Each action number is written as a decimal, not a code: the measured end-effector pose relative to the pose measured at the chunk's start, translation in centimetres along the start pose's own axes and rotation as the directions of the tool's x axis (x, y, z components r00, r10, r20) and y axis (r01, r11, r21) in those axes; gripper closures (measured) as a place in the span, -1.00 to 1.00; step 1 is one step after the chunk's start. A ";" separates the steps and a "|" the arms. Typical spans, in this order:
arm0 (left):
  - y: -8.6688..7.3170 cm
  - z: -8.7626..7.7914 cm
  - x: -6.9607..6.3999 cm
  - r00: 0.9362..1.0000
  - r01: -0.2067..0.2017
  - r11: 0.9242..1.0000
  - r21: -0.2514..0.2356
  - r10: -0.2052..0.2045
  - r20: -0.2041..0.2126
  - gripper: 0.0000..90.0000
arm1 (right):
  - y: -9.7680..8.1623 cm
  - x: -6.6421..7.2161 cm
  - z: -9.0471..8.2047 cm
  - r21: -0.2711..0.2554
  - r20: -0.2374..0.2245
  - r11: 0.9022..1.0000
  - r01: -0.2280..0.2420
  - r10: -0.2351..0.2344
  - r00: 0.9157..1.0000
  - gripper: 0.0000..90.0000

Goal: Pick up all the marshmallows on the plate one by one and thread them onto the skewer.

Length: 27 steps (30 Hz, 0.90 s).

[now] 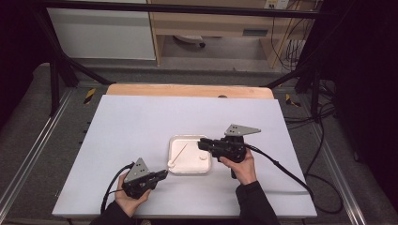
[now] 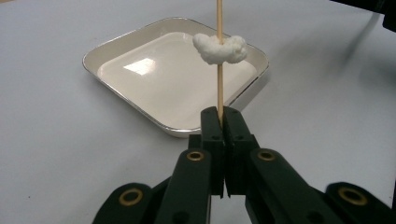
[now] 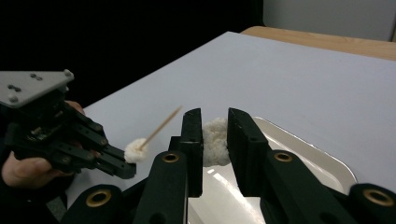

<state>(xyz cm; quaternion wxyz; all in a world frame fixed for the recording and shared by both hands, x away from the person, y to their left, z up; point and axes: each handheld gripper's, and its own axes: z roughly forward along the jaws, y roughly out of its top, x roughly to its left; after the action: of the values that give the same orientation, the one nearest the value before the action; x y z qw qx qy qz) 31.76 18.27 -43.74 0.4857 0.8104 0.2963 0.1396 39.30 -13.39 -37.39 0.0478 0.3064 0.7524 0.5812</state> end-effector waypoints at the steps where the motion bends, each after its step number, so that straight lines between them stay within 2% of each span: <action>1: 0.0 0.0 0.0 1.000 -0.001 1.000 0.001 0.001 -0.001 0.97 | 0.2 0.1 0.0 -0.005 -0.009 1.000 -0.001 0.001 1.000 0.70; 4: 0.0 0.0 0.0 1.000 -0.002 1.000 0.001 0.002 0.000 0.97 | 0.8 0.4 0.4 -0.027 -0.042 0.999 -0.017 0.016 0.999 0.70; 7: 0.0 0.0 -0.1 1.000 -0.001 1.000 -0.001 0.001 0.001 0.97 | 1.2 0.5 0.9 -0.028 -0.054 0.999 -0.018 0.016 0.998 0.70; 11: 0.0 0.0 -0.1 1.000 -0.003 1.000 -0.004 0.003 0.001 0.97 | 1.3 0.5 1.6 -0.038 -0.083 0.998 -0.045 0.042 0.996 0.70; 17: 0.0 -0.1 -0.1 1.000 -0.007 1.000 -0.007 0.007 0.000 0.97 | 1.0 0.4 2.3 -0.036 -0.105 0.996 -0.077 0.073 0.992 0.70; 27: 0.0 -0.2 -0.2 1.000 -0.016 1.000 -0.019 0.016 -0.004 0.97 | 0.6 0.3 2.9 -0.033 -0.130 0.994 -0.103 0.098 0.987 0.71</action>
<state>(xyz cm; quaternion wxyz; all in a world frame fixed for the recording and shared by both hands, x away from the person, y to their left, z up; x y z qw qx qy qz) 31.53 18.26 -43.61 0.4917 0.8079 0.2895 0.1476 40.55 -10.75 -37.67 -0.0238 0.3049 0.7258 0.6161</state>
